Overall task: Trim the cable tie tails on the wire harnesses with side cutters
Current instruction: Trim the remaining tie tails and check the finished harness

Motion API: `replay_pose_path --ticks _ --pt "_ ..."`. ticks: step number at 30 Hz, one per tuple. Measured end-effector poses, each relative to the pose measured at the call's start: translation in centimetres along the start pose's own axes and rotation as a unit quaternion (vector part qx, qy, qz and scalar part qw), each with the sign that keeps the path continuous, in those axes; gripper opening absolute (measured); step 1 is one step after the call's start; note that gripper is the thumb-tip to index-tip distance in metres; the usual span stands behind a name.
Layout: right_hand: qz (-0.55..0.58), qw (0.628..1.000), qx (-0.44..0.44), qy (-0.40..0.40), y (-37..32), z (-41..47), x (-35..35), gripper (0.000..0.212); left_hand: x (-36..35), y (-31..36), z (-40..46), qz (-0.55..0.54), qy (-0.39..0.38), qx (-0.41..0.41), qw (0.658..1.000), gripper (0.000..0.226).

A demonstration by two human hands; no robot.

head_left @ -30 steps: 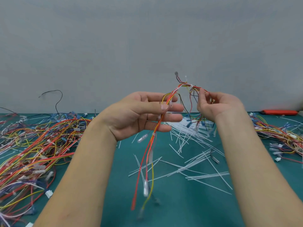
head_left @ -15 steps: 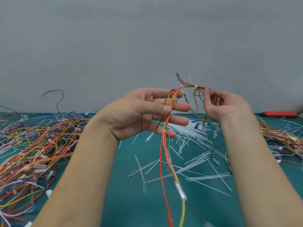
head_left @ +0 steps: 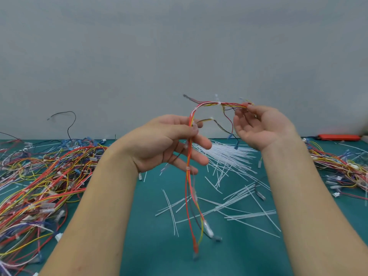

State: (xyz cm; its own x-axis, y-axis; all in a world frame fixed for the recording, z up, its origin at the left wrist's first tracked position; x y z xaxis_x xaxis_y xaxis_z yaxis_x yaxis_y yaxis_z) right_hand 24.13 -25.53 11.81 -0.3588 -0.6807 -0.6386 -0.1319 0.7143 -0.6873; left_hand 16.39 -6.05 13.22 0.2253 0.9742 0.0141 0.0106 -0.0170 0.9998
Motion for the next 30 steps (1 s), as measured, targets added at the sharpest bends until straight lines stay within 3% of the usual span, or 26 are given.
replay_pose_path --ticks 4,14,19,22,27,30 --pt "-0.011 0.998 0.055 -0.022 -0.5 -0.3 -0.6 0.023 1.2 -1.0 0.5 0.121 0.052 -0.013 0.991 0.047" --pt "-0.031 0.986 0.154 -0.049 -2.3 -0.8 -1.2 0.027 1.8 -2.2 -0.3 0.229 -0.033 -0.011 0.973 0.064" --pt "-0.053 0.981 0.174 -0.061 -2.5 -1.3 -1.3 0.027 1.7 -2.5 -0.5 0.232 -0.08 -0.003 0.97 0.079" --pt "-0.089 0.973 0.2 -0.069 -2.7 -1.6 -1.4 0.034 1.8 -2.7 -0.5 0.251 -0.078 0.0 0.965 0.068" --pt "-0.171 0.943 0.266 -0.102 -2.9 -2.7 -2.2 0.044 2.5 -3.0 0.0 0.295 -0.033 0.018 0.955 0.029" --pt "-0.213 0.918 0.313 -0.12 -3.1 -3.3 -2.8 0.047 3.6 -2.8 0.4 0.336 0.033 0.034 0.941 0.022"
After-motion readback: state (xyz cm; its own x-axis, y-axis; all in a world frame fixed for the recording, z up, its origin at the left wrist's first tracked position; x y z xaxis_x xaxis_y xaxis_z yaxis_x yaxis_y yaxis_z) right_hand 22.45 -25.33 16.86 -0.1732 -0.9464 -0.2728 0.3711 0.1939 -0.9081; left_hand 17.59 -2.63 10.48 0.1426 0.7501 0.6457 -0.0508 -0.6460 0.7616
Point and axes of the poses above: each hand's wrist, its own z-axis towards the middle knuckle, its own x-axis out of the back of the hand, y = z × x, the point moved 8 cm from there along z, towards the middle knuckle, and after that the axes turned 12 degrees about y, right-handed, at the moved point
